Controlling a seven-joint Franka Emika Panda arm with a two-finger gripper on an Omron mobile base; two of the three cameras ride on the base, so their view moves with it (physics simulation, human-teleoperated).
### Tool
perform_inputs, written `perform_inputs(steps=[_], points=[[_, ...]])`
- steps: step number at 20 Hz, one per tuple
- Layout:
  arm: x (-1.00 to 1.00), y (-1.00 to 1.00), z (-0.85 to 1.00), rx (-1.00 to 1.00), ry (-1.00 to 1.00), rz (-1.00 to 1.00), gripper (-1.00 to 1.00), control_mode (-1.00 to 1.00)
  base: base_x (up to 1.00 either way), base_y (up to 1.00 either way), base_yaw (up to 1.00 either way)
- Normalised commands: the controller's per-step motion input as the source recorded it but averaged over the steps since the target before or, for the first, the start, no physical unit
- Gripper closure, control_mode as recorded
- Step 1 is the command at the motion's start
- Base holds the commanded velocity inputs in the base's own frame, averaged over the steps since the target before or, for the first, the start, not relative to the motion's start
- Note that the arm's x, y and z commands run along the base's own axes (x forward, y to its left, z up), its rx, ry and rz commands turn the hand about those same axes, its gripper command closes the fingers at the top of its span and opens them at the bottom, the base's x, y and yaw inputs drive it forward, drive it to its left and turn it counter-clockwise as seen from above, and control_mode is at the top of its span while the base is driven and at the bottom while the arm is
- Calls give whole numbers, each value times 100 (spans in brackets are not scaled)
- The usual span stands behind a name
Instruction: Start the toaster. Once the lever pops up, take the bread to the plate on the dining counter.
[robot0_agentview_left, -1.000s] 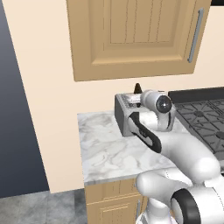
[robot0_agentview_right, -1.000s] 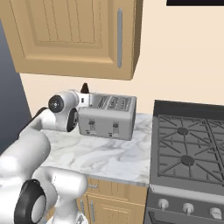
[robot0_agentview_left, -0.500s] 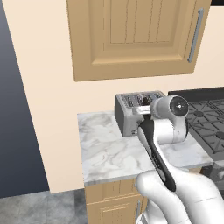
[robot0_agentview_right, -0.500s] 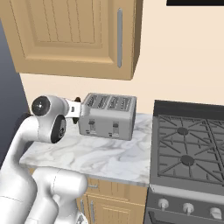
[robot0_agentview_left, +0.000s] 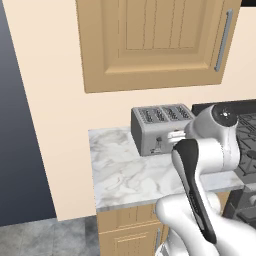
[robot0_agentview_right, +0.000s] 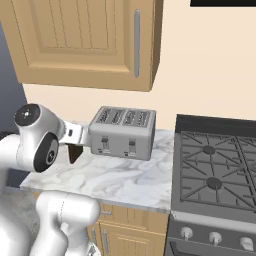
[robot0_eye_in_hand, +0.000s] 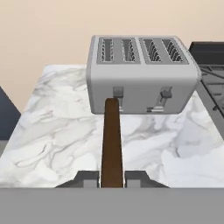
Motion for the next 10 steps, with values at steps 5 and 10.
perform_inputs(steps=[5, 10], points=[[-55, -1, 12, 0, 10, 0, 100, -100, 0, 0, 0], [-11, 0, 14, 0, 0, 0, 100, -100, 0, 0, 0]])
